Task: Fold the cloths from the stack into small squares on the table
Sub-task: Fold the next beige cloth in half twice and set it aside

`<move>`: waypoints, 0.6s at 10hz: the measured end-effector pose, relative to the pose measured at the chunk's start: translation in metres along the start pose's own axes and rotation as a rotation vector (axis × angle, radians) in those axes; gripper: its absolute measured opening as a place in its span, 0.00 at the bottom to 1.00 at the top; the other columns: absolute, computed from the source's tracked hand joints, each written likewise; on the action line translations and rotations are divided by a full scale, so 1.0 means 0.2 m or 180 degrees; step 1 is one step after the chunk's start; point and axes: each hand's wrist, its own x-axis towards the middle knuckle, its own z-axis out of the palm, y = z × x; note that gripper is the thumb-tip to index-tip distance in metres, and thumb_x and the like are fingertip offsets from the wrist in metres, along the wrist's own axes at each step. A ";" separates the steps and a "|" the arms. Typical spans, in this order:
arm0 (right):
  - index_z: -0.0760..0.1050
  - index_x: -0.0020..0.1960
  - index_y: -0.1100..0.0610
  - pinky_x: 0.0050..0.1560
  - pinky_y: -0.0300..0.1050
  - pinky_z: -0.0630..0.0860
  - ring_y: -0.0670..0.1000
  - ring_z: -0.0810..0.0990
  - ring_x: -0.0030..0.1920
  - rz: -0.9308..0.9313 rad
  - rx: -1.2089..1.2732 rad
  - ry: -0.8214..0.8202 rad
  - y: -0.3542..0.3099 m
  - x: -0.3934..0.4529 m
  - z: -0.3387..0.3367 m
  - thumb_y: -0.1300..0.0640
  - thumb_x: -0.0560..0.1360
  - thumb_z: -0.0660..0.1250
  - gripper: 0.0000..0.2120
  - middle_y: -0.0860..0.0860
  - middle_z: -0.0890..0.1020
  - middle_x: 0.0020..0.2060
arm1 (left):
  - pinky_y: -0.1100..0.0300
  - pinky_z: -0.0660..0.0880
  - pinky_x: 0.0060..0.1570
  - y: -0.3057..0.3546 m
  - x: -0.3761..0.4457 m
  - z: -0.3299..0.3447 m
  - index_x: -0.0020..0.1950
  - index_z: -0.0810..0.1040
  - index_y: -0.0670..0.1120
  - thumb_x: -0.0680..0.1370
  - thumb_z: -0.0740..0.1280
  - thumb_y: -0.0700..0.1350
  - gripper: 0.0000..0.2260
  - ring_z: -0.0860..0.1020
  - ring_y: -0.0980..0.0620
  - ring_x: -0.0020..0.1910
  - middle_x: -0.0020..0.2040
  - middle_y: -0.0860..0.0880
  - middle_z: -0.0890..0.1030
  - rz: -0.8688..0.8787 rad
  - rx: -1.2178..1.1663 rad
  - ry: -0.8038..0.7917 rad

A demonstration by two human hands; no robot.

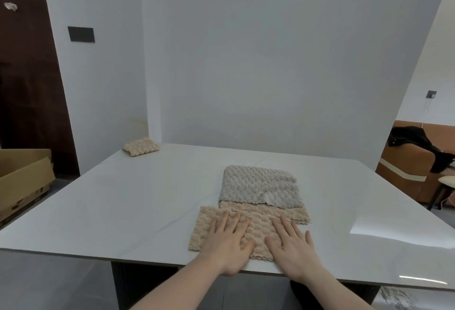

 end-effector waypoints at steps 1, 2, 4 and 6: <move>0.44 0.83 0.42 0.80 0.59 0.39 0.50 0.41 0.82 0.0011 -0.0008 -0.0011 -0.01 0.00 0.00 0.32 0.80 0.44 0.34 0.43 0.44 0.82 | 0.44 0.35 0.79 -0.01 0.00 0.01 0.83 0.44 0.58 0.80 0.43 0.68 0.33 0.35 0.50 0.81 0.83 0.56 0.40 -0.0036 -0.0031 0.0062; 0.43 0.83 0.42 0.80 0.60 0.39 0.50 0.41 0.82 0.0026 -0.0021 -0.0055 -0.01 0.00 -0.01 0.32 0.80 0.44 0.34 0.43 0.44 0.82 | 0.44 0.36 0.79 -0.03 0.01 0.01 0.83 0.44 0.59 0.78 0.43 0.71 0.35 0.36 0.51 0.81 0.83 0.56 0.41 -0.0065 -0.0062 0.0002; 0.43 0.83 0.42 0.80 0.60 0.39 0.50 0.41 0.82 0.0024 -0.0010 -0.0059 -0.01 -0.01 0.00 0.32 0.80 0.44 0.35 0.43 0.43 0.82 | 0.45 0.34 0.78 -0.14 -0.01 -0.02 0.82 0.43 0.60 0.77 0.43 0.74 0.37 0.36 0.50 0.81 0.83 0.56 0.40 -0.0237 -0.0068 -0.0066; 0.43 0.83 0.42 0.80 0.60 0.39 0.50 0.41 0.82 0.0012 0.0019 -0.0035 0.00 -0.01 0.00 0.31 0.79 0.43 0.35 0.43 0.43 0.82 | 0.42 0.35 0.78 -0.38 -0.06 -0.07 0.82 0.42 0.62 0.77 0.43 0.74 0.36 0.39 0.50 0.82 0.83 0.56 0.40 -0.0630 -0.0186 -0.0100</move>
